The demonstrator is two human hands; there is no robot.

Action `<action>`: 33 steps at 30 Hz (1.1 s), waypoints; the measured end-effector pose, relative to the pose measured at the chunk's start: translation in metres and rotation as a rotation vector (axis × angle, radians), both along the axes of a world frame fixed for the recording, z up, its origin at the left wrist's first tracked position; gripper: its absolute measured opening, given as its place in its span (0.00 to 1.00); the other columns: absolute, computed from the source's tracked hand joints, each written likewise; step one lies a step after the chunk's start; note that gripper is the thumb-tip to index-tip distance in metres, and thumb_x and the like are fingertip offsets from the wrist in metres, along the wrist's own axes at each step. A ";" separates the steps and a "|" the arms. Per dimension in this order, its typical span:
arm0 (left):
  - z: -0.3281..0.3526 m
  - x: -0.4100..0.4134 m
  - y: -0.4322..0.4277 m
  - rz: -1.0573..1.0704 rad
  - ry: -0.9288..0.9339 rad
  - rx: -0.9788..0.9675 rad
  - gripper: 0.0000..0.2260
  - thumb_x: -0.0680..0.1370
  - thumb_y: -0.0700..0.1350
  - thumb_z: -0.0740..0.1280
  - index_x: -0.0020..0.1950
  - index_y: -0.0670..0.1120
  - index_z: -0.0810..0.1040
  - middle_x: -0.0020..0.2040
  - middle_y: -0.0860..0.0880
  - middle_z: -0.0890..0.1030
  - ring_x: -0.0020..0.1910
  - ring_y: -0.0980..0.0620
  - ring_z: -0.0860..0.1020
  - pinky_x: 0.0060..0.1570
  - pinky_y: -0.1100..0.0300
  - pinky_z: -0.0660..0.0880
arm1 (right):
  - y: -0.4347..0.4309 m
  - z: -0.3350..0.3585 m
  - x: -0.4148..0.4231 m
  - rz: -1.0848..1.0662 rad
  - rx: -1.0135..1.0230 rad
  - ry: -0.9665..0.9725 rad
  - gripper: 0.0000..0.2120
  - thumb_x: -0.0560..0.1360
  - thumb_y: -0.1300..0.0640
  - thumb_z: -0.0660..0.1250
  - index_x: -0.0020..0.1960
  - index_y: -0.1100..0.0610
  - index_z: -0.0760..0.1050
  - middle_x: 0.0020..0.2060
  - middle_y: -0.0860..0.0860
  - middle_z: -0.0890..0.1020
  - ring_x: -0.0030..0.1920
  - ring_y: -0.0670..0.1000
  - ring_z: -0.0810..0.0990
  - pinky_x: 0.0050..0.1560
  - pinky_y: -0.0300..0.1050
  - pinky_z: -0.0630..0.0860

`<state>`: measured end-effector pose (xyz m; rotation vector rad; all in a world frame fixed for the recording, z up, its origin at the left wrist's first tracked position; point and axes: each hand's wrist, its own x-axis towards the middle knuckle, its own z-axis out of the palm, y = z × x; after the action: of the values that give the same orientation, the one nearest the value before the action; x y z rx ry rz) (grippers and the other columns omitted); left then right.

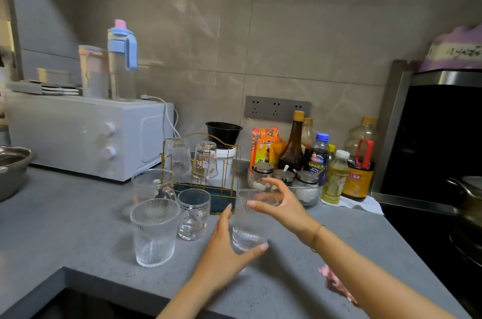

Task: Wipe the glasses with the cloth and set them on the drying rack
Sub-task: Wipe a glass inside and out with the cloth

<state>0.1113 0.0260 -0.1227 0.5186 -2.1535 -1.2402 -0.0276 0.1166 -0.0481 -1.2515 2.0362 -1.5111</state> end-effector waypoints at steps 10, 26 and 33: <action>-0.011 -0.032 0.062 0.000 0.324 0.363 0.38 0.53 0.60 0.77 0.61 0.52 0.72 0.57 0.55 0.79 0.55 0.64 0.77 0.55 0.71 0.72 | 0.089 0.007 -0.026 -0.141 0.191 -0.060 0.21 0.76 0.38 0.59 0.57 0.53 0.74 0.53 0.50 0.79 0.50 0.48 0.77 0.54 0.42 0.73; -0.017 -0.024 0.059 -0.244 0.194 0.623 0.50 0.49 0.67 0.79 0.67 0.49 0.70 0.56 0.47 0.83 0.55 0.47 0.82 0.61 0.43 0.75 | 0.138 -0.069 -0.083 -0.564 0.413 0.166 0.12 0.77 0.61 0.60 0.35 0.58 0.69 0.33 0.55 0.73 0.38 0.51 0.70 0.37 0.43 0.64; -0.016 -0.027 0.058 -0.231 0.232 0.675 0.40 0.56 0.60 0.75 0.65 0.48 0.73 0.54 0.47 0.84 0.52 0.47 0.83 0.49 0.50 0.80 | 0.116 -0.014 -0.019 -0.532 -0.306 0.187 0.09 0.79 0.59 0.62 0.41 0.57 0.73 0.34 0.48 0.76 0.35 0.42 0.72 0.34 0.30 0.68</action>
<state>0.0846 0.0839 -0.1389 0.3681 -1.6007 -2.0594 -0.0464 0.2325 -0.0619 -1.0260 2.4689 -2.0743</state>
